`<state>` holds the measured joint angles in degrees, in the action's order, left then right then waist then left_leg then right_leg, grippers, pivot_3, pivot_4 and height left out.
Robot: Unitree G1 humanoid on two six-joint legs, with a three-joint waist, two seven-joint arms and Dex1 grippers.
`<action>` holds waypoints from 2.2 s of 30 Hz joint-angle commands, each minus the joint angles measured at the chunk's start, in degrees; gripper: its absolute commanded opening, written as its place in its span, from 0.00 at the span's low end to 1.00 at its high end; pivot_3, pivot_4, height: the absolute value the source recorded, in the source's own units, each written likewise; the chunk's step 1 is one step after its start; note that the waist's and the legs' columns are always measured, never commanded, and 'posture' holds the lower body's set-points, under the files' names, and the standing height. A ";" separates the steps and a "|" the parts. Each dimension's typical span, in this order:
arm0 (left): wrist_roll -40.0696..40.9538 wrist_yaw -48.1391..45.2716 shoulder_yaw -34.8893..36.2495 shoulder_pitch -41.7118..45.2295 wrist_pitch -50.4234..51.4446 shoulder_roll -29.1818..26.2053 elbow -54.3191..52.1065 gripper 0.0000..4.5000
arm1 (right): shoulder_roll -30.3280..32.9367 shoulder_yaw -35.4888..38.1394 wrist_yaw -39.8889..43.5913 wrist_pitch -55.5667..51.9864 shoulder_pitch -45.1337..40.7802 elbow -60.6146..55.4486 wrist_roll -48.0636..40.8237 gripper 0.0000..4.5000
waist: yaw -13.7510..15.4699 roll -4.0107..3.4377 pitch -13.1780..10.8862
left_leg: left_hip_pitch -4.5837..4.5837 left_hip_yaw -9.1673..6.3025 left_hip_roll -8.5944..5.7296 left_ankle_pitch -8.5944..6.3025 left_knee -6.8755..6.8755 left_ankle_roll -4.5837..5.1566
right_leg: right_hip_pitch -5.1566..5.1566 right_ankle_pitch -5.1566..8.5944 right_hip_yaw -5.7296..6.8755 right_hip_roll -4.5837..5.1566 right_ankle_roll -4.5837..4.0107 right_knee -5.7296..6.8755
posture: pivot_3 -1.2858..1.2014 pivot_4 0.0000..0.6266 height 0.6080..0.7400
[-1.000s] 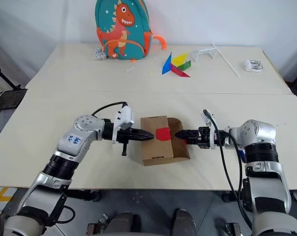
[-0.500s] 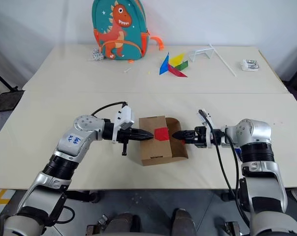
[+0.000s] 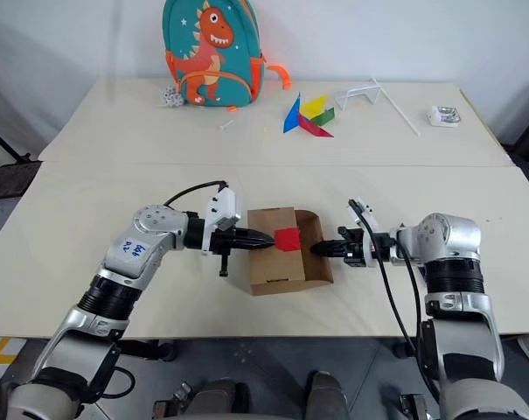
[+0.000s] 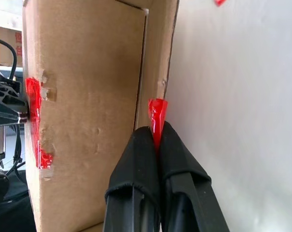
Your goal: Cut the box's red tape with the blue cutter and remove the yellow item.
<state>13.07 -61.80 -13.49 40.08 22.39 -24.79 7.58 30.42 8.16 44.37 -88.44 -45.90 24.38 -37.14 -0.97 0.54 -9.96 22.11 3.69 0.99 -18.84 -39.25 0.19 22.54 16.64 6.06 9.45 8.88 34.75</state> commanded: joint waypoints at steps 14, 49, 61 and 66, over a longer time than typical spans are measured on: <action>-1.20 9.39 1.23 -5.45 -2.27 5.82 2.00 0.00 | 13.83 -0.55 -20.08 -4.06 -11.00 -3.00 -25.48 0.01 | 1.24 -0.15 -0.09 | 0.11 -0.01 -0.04 0.00 0.03 0.01 | 0.04 0.00 0.05 0.04 0.00 -0.13 | 0.52 0.24 1.00; -1.91 14.65 2.90 -5.65 -8.42 12.56 9.97 0.00 | 23.72 -17.32 -73.40 9.73 -11.74 -18.19 -75.86 0.01 | 2.67 -0.13 -0.10 | 0.33 0.01 -0.03 -0.07 -0.05 0.16 | -0.02 -0.07 0.15 0.06 0.00 -0.60 | 0.52 0.24 1.00; 0.99 10.89 4.44 -6.23 -1.89 7.44 1.36 0.00 | 23.98 -18.28 -76.26 13.03 -7.56 -22.77 -75.86 0.01 | 2.35 -0.12 -0.09 | 0.32 0.02 0.01 -0.08 -0.04 0.17 | 0.00 -0.09 0.16 0.05 -0.02 -0.60 | 0.52 0.24 1.00; 6.59 4.66 6.39 -2.70 6.93 1.37 -5.65 0.00 | 24.61 -18.58 -76.72 13.55 -7.72 -22.80 -75.77 0.01 | 2.29 -0.12 -0.09 | 0.35 0.03 0.04 -0.08 0.05 0.17 | 0.05 -0.09 0.19 0.04 -0.02 -0.67 | 0.52 0.24 1.00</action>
<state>16.79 -54.94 -8.84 35.45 27.01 -22.18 5.92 53.97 -8.78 -31.67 -74.60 -54.43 2.38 -112.79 1.32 0.43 -10.05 22.46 3.72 1.04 -18.91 -39.20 0.35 22.59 16.56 6.26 9.48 8.86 34.08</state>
